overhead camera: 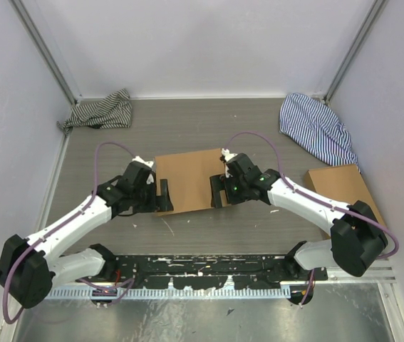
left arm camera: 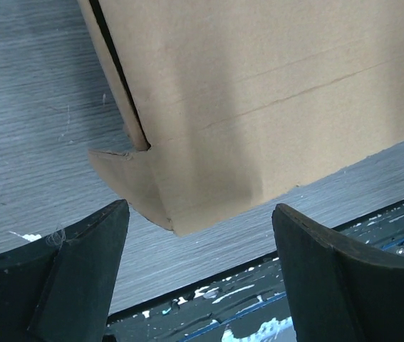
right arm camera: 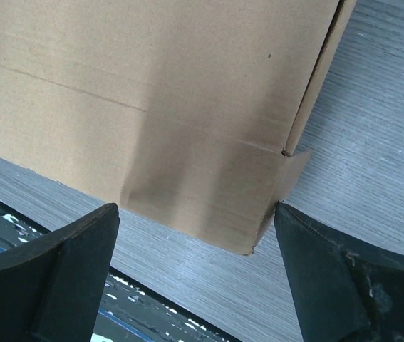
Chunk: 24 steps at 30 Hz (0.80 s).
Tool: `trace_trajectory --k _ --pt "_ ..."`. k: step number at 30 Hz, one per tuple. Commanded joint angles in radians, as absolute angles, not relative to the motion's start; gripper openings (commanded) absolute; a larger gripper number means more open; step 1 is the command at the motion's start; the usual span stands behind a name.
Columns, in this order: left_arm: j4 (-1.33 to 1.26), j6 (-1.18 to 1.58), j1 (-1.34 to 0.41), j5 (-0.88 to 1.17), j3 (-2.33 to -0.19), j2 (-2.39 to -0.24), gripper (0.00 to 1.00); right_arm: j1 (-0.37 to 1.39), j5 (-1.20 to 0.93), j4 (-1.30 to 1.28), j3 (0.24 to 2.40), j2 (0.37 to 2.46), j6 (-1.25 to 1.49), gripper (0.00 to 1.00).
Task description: Fold the paper box
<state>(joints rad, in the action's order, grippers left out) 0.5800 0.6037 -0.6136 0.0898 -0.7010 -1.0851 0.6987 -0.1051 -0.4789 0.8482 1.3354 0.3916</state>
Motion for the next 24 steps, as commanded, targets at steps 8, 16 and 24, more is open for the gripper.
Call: trace_trajectory --k 8,16,24 --pt "0.490 0.599 -0.620 0.131 -0.654 -1.132 0.80 0.716 -0.158 -0.434 0.876 1.331 0.391 0.90" --pt "0.541 0.594 -0.620 0.143 -0.696 -1.083 0.76 0.725 -0.161 -0.446 0.887 1.311 0.397 0.88" --pt "0.595 0.595 -0.619 0.158 -0.732 -1.053 0.76 0.729 -0.172 -0.462 0.897 1.294 0.397 0.87"
